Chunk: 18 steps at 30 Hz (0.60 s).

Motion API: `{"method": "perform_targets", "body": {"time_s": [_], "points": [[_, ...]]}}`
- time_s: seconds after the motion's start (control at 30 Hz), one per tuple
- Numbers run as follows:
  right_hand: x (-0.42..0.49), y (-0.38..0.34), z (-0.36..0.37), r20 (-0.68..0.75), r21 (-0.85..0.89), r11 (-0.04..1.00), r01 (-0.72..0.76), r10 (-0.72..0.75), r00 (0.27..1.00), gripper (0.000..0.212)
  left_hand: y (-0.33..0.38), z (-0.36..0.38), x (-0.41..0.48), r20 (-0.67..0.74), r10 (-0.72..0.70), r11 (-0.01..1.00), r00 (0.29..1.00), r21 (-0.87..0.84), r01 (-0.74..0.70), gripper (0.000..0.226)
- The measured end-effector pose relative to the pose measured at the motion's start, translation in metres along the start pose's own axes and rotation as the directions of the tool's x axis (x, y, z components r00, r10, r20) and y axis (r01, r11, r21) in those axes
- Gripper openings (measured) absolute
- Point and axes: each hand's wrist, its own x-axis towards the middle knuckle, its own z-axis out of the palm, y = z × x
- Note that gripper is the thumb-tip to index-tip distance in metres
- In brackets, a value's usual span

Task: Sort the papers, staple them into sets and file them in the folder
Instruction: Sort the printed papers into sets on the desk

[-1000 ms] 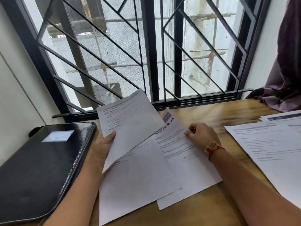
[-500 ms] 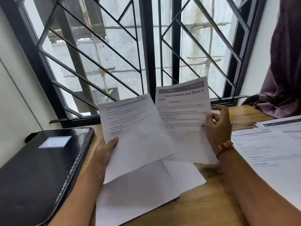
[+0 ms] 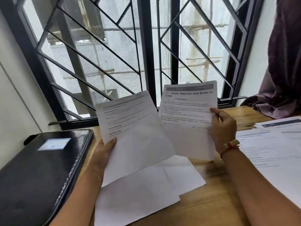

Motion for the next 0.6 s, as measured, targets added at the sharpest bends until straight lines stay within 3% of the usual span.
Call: {"method": "perform_targets", "body": {"time_s": [0.27, 0.6], "points": [[-0.007, -0.001, 0.004, 0.249, 0.066, 0.982, -0.176, 0.154, 0.956, 0.028, 0.004, 0.001, -0.001, -0.028, -0.023, 1.0, 0.999, -0.017, 0.023, 0.027], [-0.041, -0.018, 0.022, 0.628, 0.29, 0.834, -0.469, 0.203, 0.751, 0.029, 0.006, 0.01, -0.007, -0.009, -0.128, 0.991, 0.992, -0.028, 0.127, 0.029]]}}
